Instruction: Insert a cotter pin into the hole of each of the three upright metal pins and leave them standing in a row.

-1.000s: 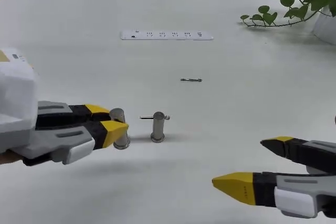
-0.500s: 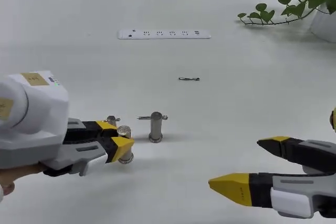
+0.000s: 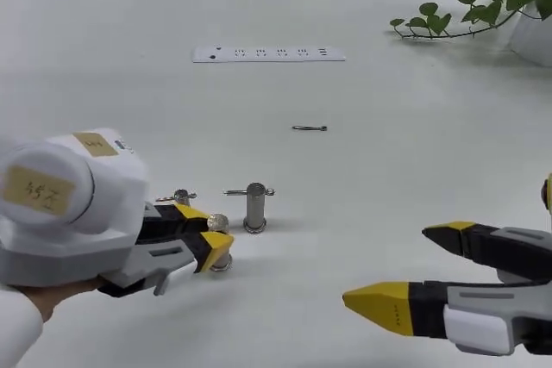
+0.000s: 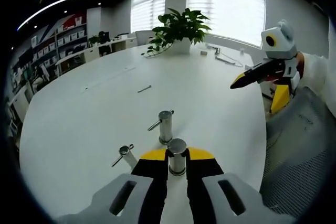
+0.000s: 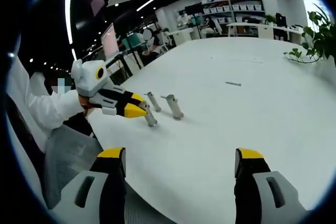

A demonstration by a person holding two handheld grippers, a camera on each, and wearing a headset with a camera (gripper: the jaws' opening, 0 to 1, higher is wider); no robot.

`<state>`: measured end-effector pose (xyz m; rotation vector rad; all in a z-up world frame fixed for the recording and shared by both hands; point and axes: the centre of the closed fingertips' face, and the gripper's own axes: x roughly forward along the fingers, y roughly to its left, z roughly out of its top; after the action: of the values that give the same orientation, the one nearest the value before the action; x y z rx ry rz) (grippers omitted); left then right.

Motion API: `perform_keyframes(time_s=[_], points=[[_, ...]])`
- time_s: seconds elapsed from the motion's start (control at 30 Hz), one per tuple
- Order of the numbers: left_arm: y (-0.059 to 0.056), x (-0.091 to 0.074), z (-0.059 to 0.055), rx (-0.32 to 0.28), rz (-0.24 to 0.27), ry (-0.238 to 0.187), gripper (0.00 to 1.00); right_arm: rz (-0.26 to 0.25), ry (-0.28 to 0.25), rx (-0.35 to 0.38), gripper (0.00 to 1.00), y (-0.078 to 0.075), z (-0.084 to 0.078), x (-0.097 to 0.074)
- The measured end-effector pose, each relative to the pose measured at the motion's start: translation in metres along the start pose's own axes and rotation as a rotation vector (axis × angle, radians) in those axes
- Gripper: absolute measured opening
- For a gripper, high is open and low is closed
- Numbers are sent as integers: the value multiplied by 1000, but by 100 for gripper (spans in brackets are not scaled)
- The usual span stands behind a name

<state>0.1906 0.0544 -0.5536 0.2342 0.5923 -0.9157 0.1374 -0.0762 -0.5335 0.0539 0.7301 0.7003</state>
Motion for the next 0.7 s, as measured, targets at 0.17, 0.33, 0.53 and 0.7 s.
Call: perform_keyframes(time_s=[0.17,0.33,0.53,0.7], points=[[-2,0,1,20,0,4,9,5,2,-5,83,1,0,0],[-2,0,0,37,-10,13,9,6,4,-11,83,2,1,1],[-1,-1,0,42,-8,15,9,9,4,-17,82,4,3,1],[-3,-1,-2,46,-12,19,9,10,2,-17,82,5,3,1]])
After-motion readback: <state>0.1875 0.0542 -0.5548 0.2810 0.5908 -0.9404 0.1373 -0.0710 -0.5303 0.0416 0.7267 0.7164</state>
